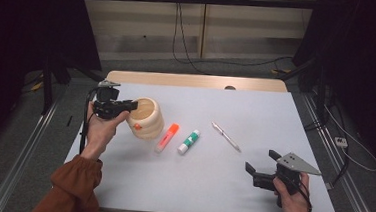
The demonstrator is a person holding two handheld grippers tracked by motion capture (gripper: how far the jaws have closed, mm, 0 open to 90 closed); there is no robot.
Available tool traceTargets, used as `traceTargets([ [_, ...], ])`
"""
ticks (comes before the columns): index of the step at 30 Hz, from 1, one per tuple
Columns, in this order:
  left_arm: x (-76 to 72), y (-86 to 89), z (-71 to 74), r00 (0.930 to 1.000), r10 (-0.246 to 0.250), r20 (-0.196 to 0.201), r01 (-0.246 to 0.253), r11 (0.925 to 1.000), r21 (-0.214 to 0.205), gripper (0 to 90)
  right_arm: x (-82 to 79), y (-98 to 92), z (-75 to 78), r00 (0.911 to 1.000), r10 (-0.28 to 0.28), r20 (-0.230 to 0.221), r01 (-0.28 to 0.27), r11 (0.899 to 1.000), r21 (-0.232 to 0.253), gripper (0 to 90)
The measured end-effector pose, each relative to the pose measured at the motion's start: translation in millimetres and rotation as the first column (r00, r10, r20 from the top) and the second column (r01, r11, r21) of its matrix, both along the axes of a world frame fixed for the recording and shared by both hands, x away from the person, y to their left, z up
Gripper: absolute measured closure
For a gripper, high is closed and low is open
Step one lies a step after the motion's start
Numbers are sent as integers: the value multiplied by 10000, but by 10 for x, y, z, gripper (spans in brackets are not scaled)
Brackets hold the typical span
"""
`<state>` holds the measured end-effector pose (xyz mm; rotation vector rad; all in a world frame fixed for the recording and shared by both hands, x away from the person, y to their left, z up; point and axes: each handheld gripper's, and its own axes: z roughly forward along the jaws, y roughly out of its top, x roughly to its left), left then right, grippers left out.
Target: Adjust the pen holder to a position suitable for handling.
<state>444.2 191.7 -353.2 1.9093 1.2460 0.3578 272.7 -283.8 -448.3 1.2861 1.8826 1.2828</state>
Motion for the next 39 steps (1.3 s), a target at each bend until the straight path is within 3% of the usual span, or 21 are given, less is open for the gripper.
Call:
traceTargets([
  [1,-42,-26,-1,9999,-1,-152,-1,9999,-114,748,0,0,0,10000,11,1,-11,10000,8,42],
  [10,-217,-136,-6,9995,-238,-212,235,9996,-131,758,-3,-5,5,10000,-33,10,33,10000,56,41],
  [17,-338,-308,-29,9966,-772,-287,768,9970,-138,755,-2,-2,5,10000,-4,18,4,10000,54,40],
  [24,-448,-603,-46,9892,-1410,-405,1408,9900,-69,756,-6,0,8,10000,-24,29,24,10000,54,40],
  [33,-537,-842,-90,9851,-1648,-500,1646,9863,-72,756,-10,2,10,10000,-6,19,6,10000,74,40],
  [36,-599,-992,-126,9769,-2014,-718,2015,9795,-63,754,-11,4,10,10000,15,22,-16,10000,71,40],
  [39,-633,-1058,-141,9744,-2127,-725,2131,9770,-30,756,-12,5,10,10000,39,37,-40,10000,55,40],
])
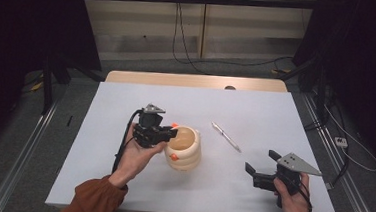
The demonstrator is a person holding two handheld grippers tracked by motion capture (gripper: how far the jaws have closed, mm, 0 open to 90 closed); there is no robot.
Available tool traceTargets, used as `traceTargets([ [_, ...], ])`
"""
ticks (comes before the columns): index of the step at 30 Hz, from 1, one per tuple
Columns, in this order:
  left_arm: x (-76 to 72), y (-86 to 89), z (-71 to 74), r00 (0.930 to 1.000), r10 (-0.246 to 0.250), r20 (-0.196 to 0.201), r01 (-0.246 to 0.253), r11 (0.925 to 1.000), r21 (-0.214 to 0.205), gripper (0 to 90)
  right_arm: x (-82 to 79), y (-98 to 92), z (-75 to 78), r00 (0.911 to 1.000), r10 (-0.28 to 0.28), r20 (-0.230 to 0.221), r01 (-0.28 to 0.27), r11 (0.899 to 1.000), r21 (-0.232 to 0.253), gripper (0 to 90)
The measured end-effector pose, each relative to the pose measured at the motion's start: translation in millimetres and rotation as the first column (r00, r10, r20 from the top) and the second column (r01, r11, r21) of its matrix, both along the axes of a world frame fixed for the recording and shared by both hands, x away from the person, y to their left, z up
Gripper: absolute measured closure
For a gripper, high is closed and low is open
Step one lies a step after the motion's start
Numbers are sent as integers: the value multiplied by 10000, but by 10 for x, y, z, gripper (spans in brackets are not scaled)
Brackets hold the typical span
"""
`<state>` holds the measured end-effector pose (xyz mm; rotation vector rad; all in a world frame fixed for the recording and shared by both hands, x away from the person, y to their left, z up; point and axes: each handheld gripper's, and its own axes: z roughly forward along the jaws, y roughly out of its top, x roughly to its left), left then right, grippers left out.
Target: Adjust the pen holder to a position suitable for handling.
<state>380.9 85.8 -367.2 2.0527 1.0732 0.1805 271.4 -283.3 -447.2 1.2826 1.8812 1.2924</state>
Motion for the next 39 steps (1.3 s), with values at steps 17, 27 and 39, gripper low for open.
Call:
traceTargets([
  [17,-139,-416,-221,9977,-602,-322,615,9972,423,750,-4,2,2,10000,56,17,-56,10000,-29,40],
  [27,-154,-438,-268,9951,-728,-663,752,9966,337,726,-4,2,1,10000,67,16,-67,10000,-31,40],
  [39,-132,-362,-261,9870,-1076,-1190,1071,9942,-108,669,-3,4,1,10000,59,11,-59,10000,-29,40],
])
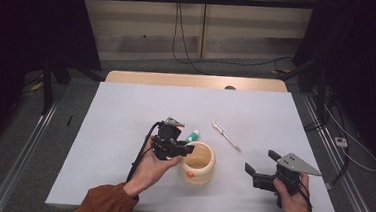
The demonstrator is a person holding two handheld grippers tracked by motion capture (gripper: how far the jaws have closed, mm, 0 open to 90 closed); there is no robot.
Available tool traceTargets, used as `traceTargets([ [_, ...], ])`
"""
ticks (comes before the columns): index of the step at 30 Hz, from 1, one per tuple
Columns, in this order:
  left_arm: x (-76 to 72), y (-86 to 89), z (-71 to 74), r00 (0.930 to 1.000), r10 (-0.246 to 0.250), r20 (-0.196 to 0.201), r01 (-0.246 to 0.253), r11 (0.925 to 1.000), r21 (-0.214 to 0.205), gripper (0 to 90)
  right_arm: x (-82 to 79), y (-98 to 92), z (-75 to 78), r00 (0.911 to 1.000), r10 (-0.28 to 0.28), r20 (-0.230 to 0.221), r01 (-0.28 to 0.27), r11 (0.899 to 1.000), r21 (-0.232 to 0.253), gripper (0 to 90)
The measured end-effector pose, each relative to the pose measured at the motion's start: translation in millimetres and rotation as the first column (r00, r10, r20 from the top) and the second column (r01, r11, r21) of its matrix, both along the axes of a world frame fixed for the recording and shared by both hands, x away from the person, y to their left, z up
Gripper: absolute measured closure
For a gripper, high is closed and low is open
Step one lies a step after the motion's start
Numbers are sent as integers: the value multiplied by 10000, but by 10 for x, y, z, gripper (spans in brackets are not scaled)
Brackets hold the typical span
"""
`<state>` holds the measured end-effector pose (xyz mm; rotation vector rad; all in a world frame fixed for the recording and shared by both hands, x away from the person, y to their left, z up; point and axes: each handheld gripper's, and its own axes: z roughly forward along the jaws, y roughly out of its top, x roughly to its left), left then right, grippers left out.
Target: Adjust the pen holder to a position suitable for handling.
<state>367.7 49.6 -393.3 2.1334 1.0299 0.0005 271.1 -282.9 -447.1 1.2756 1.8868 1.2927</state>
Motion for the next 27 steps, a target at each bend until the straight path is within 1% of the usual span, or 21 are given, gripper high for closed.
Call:
traceTargets([
  [1,1,-1,1,10000,-74,-37,74,10000,-58,632,0,1,0,10000,-3,-6,3,10000,6,40],
  [3,-4,-7,7,9997,-121,196,118,9998,138,655,1,0,0,10000,5,1,-5,10000,-1,40],
  [4,0,-4,7,9995,-259,198,256,9996,131,655,0,0,0,10000,-2,-6,2,10000,6,40],
  [5,5,-2,5,9992,-343,189,341,9994,98,609,-1,0,0,10000,-1,-7,1,10000,9,40],
  [6,6,-1,4,9994,-240,254,238,9997,85,609,-1,0,0,10000,-1,-7,1,10000,9,40],
  [7,10,5,8,9990,-255,375,251,9996,99,578,-1,-1,0,10000,2,-4,-2,10000,7,40],
  [8,13,14,15,9983,-328,481,325,9995,57,567,0,-2,0,10000,-3,9,3,10000,1,40],
  [9,8,16,21,9979,-287,589,288,9996,0,540,-1,-2,0,10000,-2,8,2,10000,3,40],
  [10,8,33,30,9969,-418,668,427,9990,-128,514,0,-2,0,10000,-2,9,2,10000,0,40],
  [12,-2,53,49,9942,-420,986,426,9991,-36,461,0,-1,0,10000,-6,0,6,10000,7,40],
  [13,-1,64,53,9924,-505,1123,511,9987,-25,402,0,0,0,10000,-4,-8,4,10000,10,40],
  [14,-8,69,53,9915,-391,1243,392,9992,23,402,0,0,0,10000,-4,-8,4,10000,10,40],
  [16,7,103,49,9911,-480,1238,499,9987,-123,341,0,0,1,10000,-4,-3,4,10000,10,40],
  [17,5,109,44,9904,-320,1346,336,9994,-97,306,0,0,0,10000,-4,-4,4,10000,6,40],
  [18,16,127,40,9908,-442,1278,476,9986,-234,274,1,1,0,10000,0,3,0,10000,-1,40],
  [21,21,172,37,9901,-468,1325,530,9976,-438,194,3,0,-1,10000,-2,-3,2,10000,-1,40],
  [22,23,193,40,9889,-464,1410,540,9973,-500,170,3,0,-1,10000,2,1,-2,10000,-1,40],
  [23,25,212,47,9882,-446,1467,537,9968,-588,115,3,1,-1,10000,3,-6,-3,10000,-2,40],
  [25,18,255,63,9863,-414,1600,538,9958,-739,104,3,1,-1,10000,-1,-9,1,10000,-5,40],
  [27,14,298,78,9844,-452,1702,622,9935,-956,58,3,2,0,10000,7,-6,-7,10000,-4,40],
])
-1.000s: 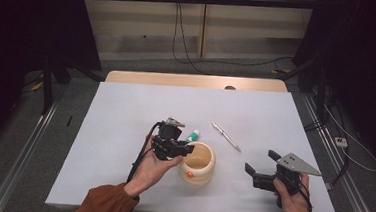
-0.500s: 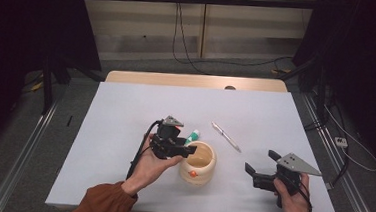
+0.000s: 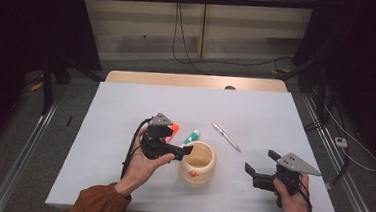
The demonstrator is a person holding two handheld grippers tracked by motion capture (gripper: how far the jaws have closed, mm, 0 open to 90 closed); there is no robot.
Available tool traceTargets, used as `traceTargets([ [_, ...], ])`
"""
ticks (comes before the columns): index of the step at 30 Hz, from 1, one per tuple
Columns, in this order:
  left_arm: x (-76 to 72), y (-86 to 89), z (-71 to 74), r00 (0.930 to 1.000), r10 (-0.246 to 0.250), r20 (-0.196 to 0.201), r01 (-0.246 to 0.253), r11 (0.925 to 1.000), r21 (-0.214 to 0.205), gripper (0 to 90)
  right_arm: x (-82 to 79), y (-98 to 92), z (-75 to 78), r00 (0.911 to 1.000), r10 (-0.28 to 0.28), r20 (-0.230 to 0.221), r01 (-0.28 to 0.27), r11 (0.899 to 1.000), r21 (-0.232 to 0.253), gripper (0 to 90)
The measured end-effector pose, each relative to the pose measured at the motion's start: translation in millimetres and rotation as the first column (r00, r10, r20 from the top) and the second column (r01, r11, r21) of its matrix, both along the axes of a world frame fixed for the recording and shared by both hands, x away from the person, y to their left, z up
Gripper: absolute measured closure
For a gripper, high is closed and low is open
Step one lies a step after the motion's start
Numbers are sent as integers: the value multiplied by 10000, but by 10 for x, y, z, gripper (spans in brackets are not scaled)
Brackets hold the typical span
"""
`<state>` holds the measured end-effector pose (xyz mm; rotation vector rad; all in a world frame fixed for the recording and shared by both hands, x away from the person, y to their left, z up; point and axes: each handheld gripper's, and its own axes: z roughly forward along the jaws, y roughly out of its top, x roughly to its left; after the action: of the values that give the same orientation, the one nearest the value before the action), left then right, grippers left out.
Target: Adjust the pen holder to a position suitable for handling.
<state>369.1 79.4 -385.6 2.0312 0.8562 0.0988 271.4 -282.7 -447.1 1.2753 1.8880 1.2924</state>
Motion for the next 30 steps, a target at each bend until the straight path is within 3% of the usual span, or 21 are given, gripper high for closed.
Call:
traceTargets([
  [3,-2,96,16,9997,151,171,-148,9997,-202,61,1,0,-1,10000,0,-2,0,10000,-2,40],
  [9,-15,294,-45,9994,223,248,-219,9996,-180,66,5,-2,-4,10000,-28,-10,28,10000,22,41],
  [14,-87,418,-73,9972,311,678,-302,9994,-139,69,9,-1,-5,10000,-26,-14,26,10000,-5,41],
  [18,-131,535,-106,9923,653,1053,-634,9978,-213,71,8,-1,-4,10000,-33,-13,33,10000,-7,41],
  [30,-133,831,-239,9910,1018,868,-974,9938,-539,72,30,-5,-5,9999,-140,-35,140,9998,104,38],
])
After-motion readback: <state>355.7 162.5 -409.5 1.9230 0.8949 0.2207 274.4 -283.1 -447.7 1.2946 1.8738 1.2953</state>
